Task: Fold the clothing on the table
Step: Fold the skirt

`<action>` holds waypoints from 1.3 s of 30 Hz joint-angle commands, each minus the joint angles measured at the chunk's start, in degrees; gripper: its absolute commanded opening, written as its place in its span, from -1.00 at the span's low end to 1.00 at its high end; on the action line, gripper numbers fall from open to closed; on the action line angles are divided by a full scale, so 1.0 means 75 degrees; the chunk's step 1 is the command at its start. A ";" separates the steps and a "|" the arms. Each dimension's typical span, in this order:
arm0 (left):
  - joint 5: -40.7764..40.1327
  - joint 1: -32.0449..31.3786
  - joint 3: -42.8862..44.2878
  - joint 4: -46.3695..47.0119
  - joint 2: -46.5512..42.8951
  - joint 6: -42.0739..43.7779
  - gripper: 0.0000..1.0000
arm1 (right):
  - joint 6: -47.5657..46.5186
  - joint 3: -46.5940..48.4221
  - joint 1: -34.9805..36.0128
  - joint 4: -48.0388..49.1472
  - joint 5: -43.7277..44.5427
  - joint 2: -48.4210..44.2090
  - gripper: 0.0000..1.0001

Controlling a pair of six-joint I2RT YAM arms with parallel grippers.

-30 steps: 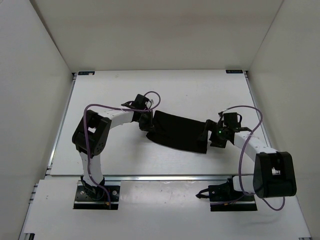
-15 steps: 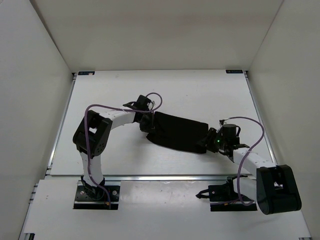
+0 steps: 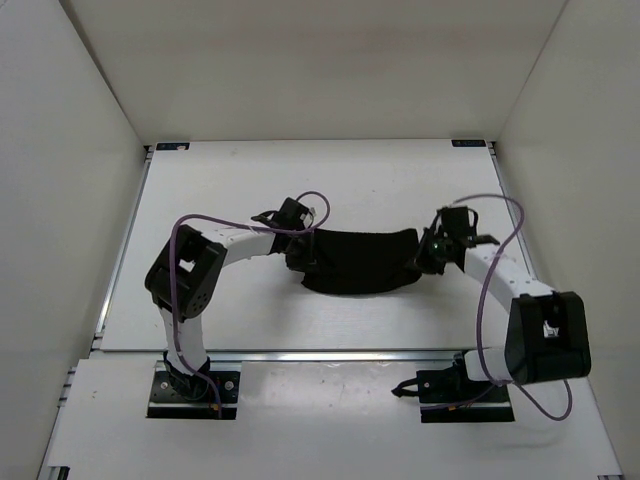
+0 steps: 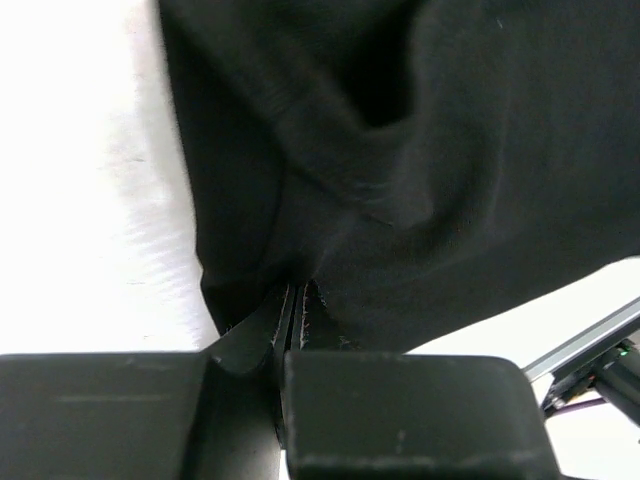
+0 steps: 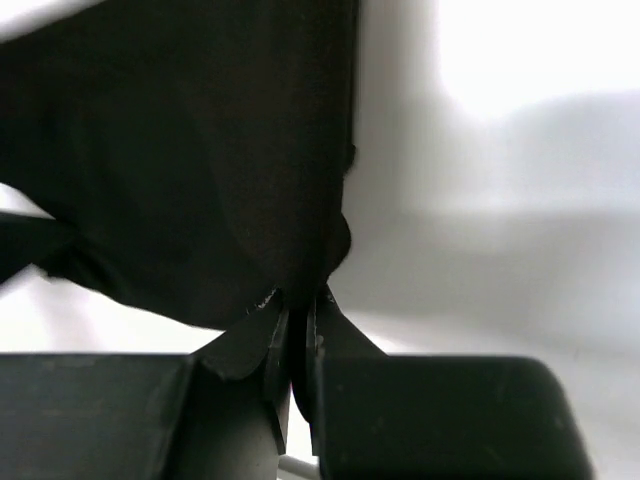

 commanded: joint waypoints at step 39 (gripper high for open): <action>0.0651 -0.0159 -0.0295 0.1849 0.0432 -0.1610 -1.00 | -0.2359 0.5619 0.3564 -0.5206 0.4187 0.2735 -1.00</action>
